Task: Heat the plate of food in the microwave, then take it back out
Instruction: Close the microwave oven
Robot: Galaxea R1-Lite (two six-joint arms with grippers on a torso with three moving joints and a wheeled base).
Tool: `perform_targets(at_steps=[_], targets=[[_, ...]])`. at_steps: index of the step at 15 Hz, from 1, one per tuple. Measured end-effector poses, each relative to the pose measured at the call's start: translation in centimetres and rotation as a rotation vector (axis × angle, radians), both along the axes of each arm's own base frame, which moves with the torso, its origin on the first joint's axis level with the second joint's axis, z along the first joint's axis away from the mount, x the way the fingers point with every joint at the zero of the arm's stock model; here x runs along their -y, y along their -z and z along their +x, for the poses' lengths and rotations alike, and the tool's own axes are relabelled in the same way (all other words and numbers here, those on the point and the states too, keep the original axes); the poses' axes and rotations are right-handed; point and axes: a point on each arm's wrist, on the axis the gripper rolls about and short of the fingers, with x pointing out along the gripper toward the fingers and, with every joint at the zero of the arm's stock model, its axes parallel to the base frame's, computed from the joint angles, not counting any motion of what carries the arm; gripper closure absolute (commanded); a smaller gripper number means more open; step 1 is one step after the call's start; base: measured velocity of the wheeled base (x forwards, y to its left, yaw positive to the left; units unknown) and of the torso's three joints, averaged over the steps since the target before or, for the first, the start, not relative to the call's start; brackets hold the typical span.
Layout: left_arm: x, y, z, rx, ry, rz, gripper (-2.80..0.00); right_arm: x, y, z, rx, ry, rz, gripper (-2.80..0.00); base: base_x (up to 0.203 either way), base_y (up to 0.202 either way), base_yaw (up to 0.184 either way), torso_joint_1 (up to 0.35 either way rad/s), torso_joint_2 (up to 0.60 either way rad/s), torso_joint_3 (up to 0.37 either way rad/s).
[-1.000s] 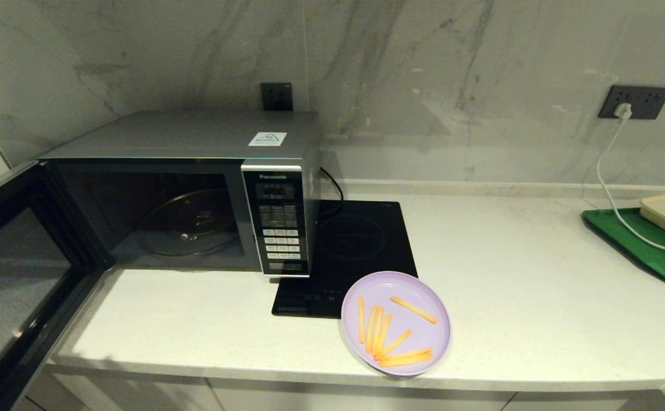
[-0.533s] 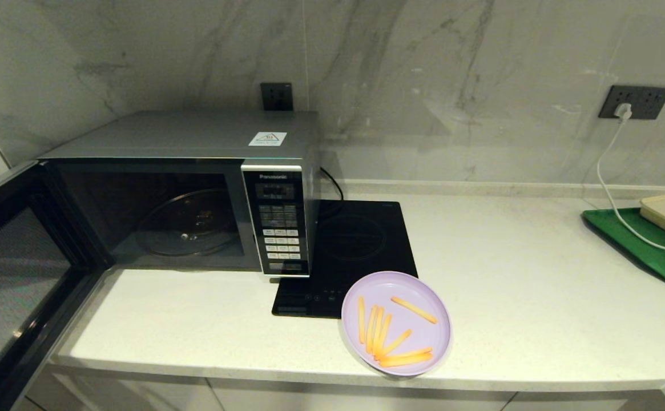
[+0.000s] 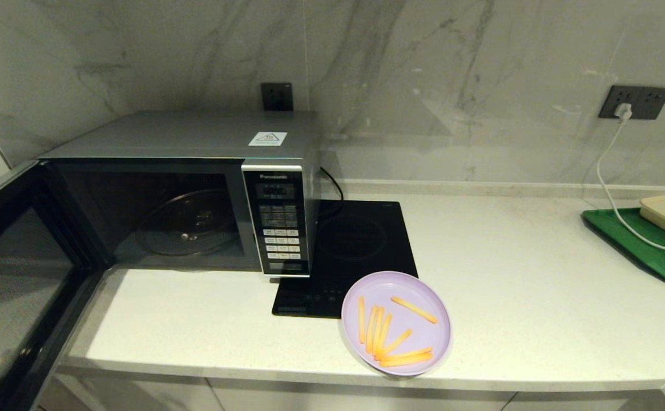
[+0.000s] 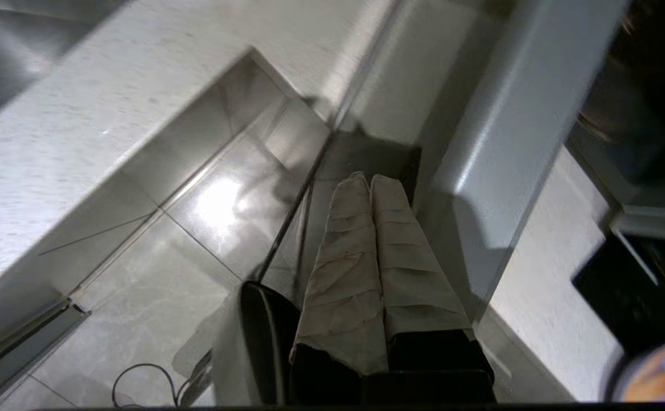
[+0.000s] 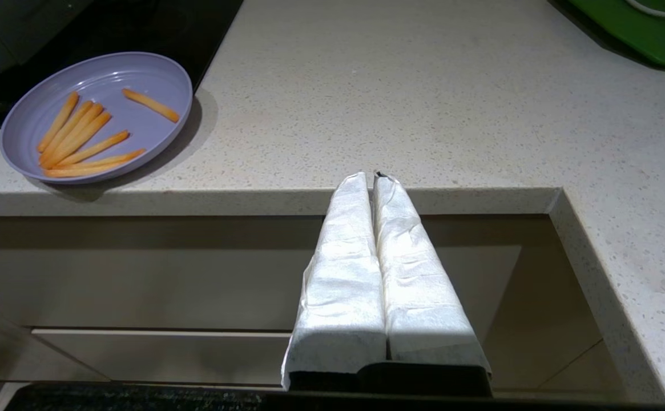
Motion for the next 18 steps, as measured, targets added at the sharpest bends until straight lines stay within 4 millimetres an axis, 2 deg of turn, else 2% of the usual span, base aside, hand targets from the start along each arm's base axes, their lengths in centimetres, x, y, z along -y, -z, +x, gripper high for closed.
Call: perform_targets(at_steps=[2,4,6,8,9,11,14,16,18], targets=[[2.7,-0.1,0.6,0.019,0.111,-0.025,0.00,0.0,0.0,0.0,0.000,0.000,0.000,0.00,0.000,0.000,0.000,0.000,0.00,0.000],[6.8,-1.1,1.2,0.093,0.276,-0.093,0.00,0.0,0.0,0.0,0.000,0.000,0.000,0.00,0.000,0.000,0.000,0.000,0.00,0.000],[11.2,-2.9,0.8,0.198,0.449,-0.211,0.00,0.0,0.0,0.0,0.000,0.000,0.000,0.00,0.000,0.000,0.000,0.000,0.00,0.000],[13.8,-3.9,-0.1,0.263,0.539,-0.330,0.00,0.0,0.0,0.0,0.000,0.000,0.000,0.00,0.000,0.000,0.000,0.000,0.00,0.000],[14.2,-4.1,-0.5,0.283,0.550,-0.359,0.00,0.0,0.0,0.0,0.000,0.000,0.000,0.00,0.000,0.000,0.000,0.000,0.00,0.000],[13.6,-4.3,-1.5,0.330,0.515,-0.333,0.00,0.0,0.0,0.0,0.000,0.000,0.000,0.00,0.000,0.000,0.000,0.000,0.00,0.000],[12.6,-2.8,-3.0,0.328,0.503,-0.234,0.00,0.0,0.0,0.0,0.000,0.000,0.000,0.00,0.000,0.000,0.000,0.000,0.00,0.000],[12.5,-1.3,-2.8,0.283,0.544,-0.191,0.00,0.0,0.0,0.0,0.000,0.000,0.000,0.00,0.000,0.000,0.000,0.000,0.00,0.000],[12.5,-0.2,-1.5,0.254,0.584,-0.183,0.00,0.0,0.0,0.0,0.000,0.000,0.000,0.00,0.000,0.000,0.000,0.000,0.00,0.000]])
